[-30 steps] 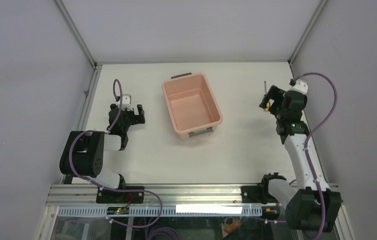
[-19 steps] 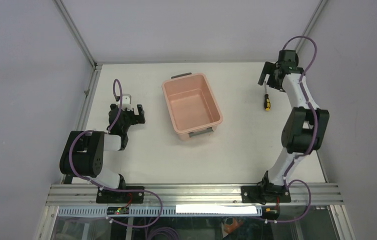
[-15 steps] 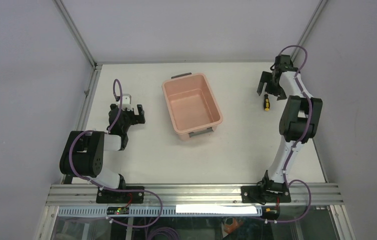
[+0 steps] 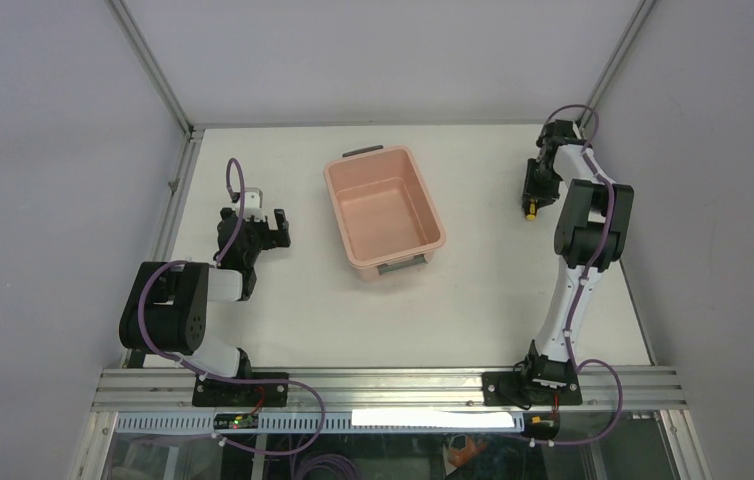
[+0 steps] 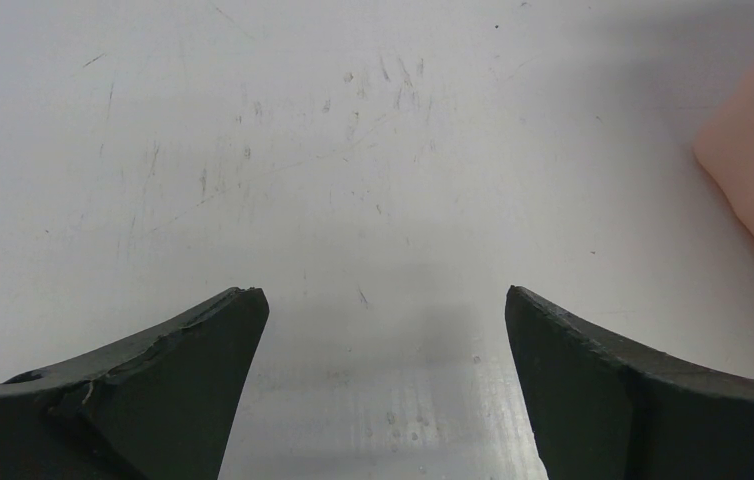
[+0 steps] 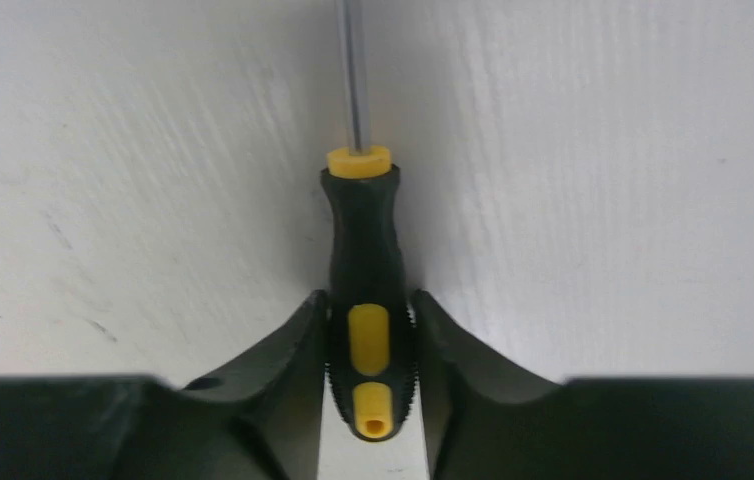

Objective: Put the screwdriver in the bin

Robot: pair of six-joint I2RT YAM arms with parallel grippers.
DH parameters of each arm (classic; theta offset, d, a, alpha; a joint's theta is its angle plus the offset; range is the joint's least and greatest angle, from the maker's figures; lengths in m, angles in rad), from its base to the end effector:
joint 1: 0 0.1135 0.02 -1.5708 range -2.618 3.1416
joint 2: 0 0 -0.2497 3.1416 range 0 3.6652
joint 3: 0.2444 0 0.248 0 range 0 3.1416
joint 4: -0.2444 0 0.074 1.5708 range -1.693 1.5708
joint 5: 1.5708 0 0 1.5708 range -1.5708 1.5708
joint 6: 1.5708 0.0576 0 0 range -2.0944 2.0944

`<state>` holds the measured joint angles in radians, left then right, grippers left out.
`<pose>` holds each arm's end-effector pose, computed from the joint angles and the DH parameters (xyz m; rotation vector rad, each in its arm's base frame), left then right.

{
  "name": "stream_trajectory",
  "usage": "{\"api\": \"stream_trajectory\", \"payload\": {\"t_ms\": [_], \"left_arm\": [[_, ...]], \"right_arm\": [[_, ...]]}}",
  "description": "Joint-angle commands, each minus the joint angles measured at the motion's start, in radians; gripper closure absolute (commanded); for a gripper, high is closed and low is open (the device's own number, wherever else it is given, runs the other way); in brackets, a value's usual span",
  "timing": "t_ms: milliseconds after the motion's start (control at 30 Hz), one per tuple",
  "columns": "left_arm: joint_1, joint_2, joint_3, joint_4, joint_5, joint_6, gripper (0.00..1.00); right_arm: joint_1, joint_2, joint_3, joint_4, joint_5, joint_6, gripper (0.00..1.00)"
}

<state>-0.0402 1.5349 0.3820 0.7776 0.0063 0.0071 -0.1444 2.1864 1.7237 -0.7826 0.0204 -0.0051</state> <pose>0.2857 -0.0119 0.1192 0.0502 1.9455 -0.0281 0.4435 -0.0657 0.1390 0.2008 2.8107 -0.0632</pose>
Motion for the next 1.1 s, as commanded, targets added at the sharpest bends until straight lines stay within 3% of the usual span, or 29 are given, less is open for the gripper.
{"api": "stream_trajectory", "payload": {"t_ms": [0, 33, 100, 333, 600, 700, 867, 1067], "left_arm": [[-0.007, -0.027, 0.001, 0.026, 0.007, -0.016, 0.01], [-0.007, -0.027, 0.001, 0.026, 0.007, -0.016, 0.01], [-0.007, -0.027, 0.001, 0.026, 0.008, -0.016, 0.01], [-0.008, -0.027, 0.001, 0.026, 0.006, -0.016, 0.01], [-0.008, -0.027, 0.001, 0.027, 0.007, -0.016, 0.01], [-0.007, -0.028, 0.001, 0.026, 0.006, -0.016, 0.01], [-0.007, -0.028, 0.001, 0.026, 0.007, -0.016, 0.01], [-0.008, -0.027, 0.001, 0.026, 0.007, -0.016, 0.01]], "right_arm": [[-0.004, 0.049, 0.072, 0.010, -0.037, -0.014, 0.88], [-0.005, 0.040, 0.086, -0.004, -0.031, -0.014, 0.95], [-0.004, 0.001, 0.108, -0.034, -0.027, -0.020, 1.00], [-0.003, -0.211, 0.168, -0.223, 0.057, 0.072, 1.00], [0.030, -0.435, 0.183, -0.317, -0.051, 0.201, 1.00], [0.130, -0.500, 0.175, -0.317, -0.071, 0.231, 1.00], [0.412, -0.592, 0.164, -0.243, -0.029, 0.284, 1.00], [0.671, -0.578, 0.142, -0.111, -0.051, 0.330, 1.00]]}}
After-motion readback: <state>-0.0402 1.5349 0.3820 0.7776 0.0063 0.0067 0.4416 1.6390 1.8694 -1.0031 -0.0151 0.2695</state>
